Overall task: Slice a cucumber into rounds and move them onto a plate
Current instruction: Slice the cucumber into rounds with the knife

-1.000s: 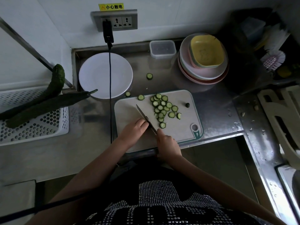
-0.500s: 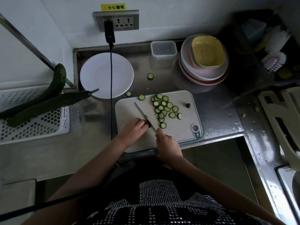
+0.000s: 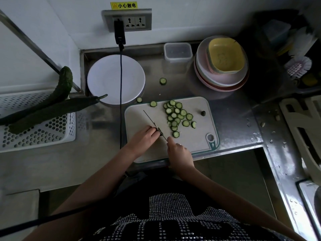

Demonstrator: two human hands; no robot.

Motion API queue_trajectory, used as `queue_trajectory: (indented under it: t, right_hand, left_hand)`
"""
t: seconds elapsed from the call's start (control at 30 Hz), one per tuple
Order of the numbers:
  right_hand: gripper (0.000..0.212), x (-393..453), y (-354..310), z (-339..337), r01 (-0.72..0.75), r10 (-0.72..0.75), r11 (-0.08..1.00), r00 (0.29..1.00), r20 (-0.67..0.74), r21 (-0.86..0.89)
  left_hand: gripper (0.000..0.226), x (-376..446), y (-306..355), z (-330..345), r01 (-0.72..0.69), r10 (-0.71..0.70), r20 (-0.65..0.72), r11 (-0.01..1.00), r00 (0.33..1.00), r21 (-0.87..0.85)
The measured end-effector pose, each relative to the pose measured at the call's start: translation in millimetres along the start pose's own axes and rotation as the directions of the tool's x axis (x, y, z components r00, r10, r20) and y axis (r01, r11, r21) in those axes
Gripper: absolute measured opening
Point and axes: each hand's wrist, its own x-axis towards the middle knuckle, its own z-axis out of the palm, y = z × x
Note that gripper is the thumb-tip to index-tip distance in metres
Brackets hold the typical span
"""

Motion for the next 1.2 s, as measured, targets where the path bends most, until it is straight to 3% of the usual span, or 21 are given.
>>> queue_trajectory:
  t: [0.3,0.53,0.7,1.2]
  right_hand:
    - [0.014,3,3,0,-0.030,0.028,0.998,0.999,0.029,0.054]
    - [0.013,-5,3,-10,-0.048,0.072,0.965,0.994,-0.085,0.257]
    - [0.013,-5,0,-9,-0.029,0.046,0.971,0.997,-0.066,0.235]
    - [0.015,-2,2,-7,0.006,-0.001,0.988,1.000,-0.030,0.152]
  left_hand:
    - [0.030,-2,-1,6,0.010,-0.010,-0.022,1.000,1.000,0.006]
    - [0.016,-3,0,4,0.030,-0.033,-0.067,0.998,0.997,-0.051]
    - [0.035,-4,2,4,0.064,-0.070,-0.067,0.994,0.995,-0.085]
    - [0.034,-3,0,4,0.077,-0.083,-0.064,0.992,0.995,-0.096]
